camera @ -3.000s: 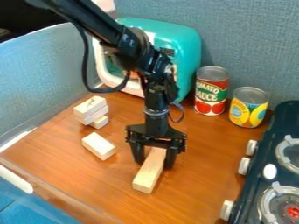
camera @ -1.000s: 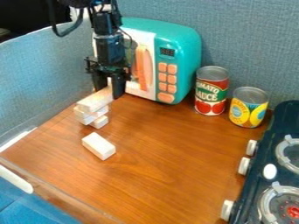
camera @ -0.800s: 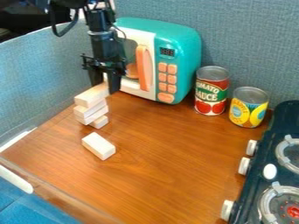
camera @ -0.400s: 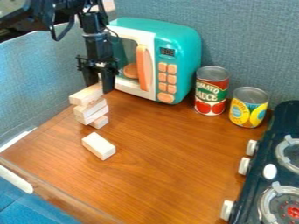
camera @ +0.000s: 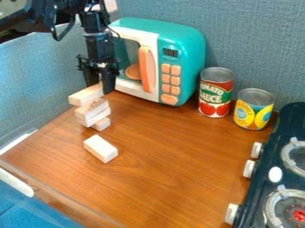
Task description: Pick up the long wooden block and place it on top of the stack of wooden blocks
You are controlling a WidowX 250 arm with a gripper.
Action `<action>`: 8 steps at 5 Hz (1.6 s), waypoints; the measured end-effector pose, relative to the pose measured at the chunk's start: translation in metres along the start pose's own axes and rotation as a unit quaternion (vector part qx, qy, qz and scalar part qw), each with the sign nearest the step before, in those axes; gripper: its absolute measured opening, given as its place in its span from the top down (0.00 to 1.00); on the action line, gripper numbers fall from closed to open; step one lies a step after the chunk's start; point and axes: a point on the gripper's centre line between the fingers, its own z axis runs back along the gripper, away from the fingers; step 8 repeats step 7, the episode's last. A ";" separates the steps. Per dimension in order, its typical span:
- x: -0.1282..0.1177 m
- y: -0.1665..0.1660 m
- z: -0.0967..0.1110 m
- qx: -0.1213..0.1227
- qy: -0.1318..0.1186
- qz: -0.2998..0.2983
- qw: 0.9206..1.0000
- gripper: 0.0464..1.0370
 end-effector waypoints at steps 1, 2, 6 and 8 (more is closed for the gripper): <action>0.001 0.005 -0.008 0.006 0.013 -0.004 1.000 0.40; 0.003 0.006 -0.004 0.008 0.012 -0.006 1.000 0.11; -0.006 0.004 -0.013 -0.018 0.007 0.001 1.000 0.04; -0.014 -0.005 0.021 -0.012 -0.044 0.000 0.999 0.04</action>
